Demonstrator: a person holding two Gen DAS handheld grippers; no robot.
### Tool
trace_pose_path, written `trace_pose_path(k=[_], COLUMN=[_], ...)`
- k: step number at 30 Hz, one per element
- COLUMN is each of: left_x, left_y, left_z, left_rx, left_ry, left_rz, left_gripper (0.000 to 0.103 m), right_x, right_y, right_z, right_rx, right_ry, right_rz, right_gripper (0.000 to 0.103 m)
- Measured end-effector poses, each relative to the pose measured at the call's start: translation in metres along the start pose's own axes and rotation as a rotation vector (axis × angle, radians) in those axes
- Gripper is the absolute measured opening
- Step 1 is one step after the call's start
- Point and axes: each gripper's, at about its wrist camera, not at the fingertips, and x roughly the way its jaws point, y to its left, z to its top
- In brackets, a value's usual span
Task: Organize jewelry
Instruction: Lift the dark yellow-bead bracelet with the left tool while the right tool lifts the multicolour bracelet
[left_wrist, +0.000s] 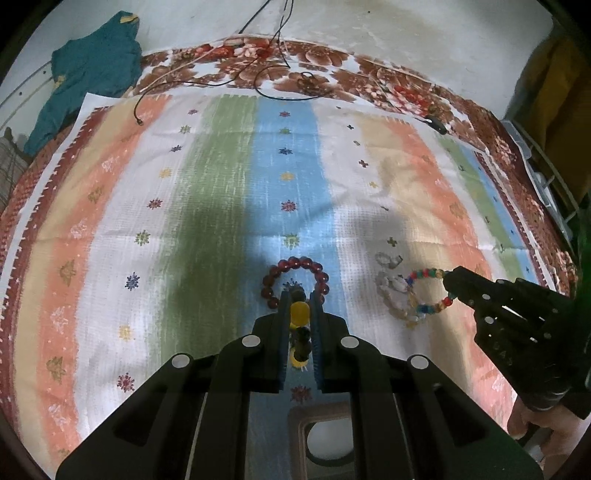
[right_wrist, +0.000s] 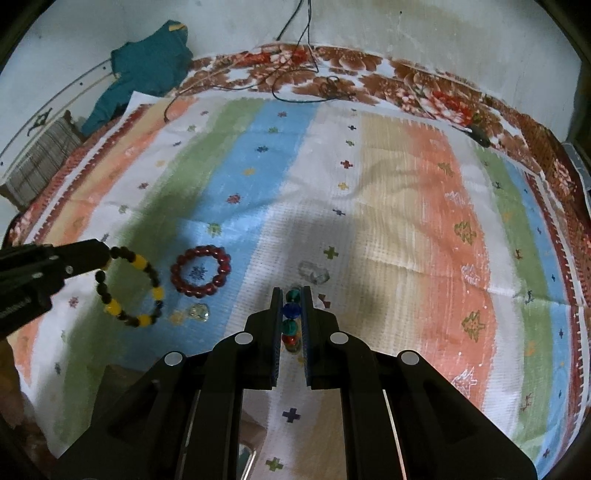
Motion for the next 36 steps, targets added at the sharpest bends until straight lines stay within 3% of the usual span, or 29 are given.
trace_pose_path(k=[13,16,22,29,36], left_x=[-0.024,-0.033,-0.043,-0.025,0.008], left_y=[-0.007,-0.013,-0.022,-0.012,0.003], left_z=[-0.005,-0.007,-0.015,-0.020,-0.028], left_rx=[0.023,0.033,0.061,0.040,-0.029], left_ry=[-0.037,-0.053,-0.070,-0.015,0.111], left_rz=[0.011,0.005,0.012,0.032,0.005], left_gripper=[0.008,0.000,0.000,0.000,0.001], right_x=[-0.025,-0.032,-0.042,-0.045,-0.041], right_y=[0.008,0.012,0.019,0.021,0.014], right_z=[-0.011,-0.014,-0.020,-0.025,-0.027], right_rx=[-0.011,-0.013,-0.022,-0.016,-0.004], right_ry=[-0.029,-0.038,-0.049,-0.045,-0.029], right_rz=[0.000,0.005,0.005,0.008,0.012], right_gripper=[0.010,0.010,0.010,0.010,0.010])
